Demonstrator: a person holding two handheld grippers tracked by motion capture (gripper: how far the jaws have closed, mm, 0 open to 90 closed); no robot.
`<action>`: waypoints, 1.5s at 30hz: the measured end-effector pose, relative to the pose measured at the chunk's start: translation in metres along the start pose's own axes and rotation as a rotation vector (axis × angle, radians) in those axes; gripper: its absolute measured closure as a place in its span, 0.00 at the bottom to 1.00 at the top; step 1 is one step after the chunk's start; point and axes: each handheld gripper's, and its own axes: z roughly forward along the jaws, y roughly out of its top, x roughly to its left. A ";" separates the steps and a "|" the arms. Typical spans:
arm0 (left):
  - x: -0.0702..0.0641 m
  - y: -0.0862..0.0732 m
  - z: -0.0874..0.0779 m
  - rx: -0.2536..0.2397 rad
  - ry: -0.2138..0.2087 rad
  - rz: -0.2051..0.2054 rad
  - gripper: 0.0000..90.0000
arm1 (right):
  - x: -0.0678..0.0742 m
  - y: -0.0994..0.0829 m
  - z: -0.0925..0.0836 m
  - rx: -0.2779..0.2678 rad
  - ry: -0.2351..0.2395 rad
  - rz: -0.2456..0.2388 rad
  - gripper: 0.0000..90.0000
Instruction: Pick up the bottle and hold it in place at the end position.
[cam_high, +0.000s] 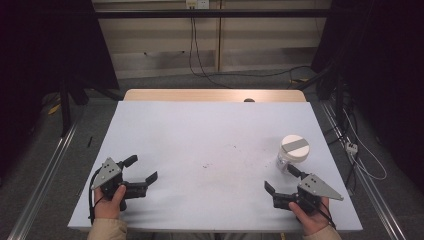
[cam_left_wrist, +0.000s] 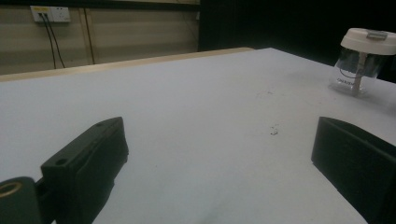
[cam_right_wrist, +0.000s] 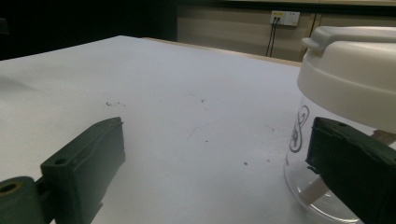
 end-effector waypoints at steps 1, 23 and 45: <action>0.000 0.000 0.000 -0.001 0.000 0.000 0.04 | 0.000 0.000 0.000 -0.001 -0.004 0.006 0.05; -0.002 0.001 0.003 0.004 -0.028 0.014 0.04 | -0.013 -0.001 -0.008 0.016 -0.116 0.021 0.06; -0.004 0.000 0.005 0.013 -0.037 0.016 0.04 | -0.045 -0.001 -0.001 0.025 -0.223 0.047 0.06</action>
